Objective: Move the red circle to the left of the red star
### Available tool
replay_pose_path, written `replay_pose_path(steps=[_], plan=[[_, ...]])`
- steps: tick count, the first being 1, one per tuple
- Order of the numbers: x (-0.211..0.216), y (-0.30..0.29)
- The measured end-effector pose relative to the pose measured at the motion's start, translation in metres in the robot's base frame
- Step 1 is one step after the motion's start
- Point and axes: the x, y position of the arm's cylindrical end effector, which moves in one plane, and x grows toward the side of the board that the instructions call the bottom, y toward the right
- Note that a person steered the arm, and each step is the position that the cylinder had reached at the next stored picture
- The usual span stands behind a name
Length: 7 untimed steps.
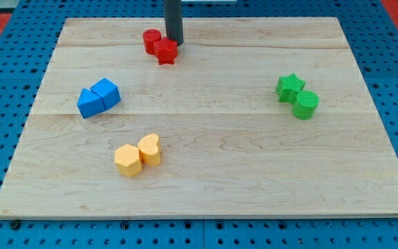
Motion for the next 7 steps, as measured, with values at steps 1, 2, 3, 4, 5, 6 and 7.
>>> replay_pose_path(steps=[1, 2, 3, 4, 5, 6, 7], plan=[[0.014, 0.000], [0.047, -0.030], [0.082, -0.057], [0.038, -0.020], [-0.024, 0.032], [-0.023, -0.022], [0.034, -0.087]])
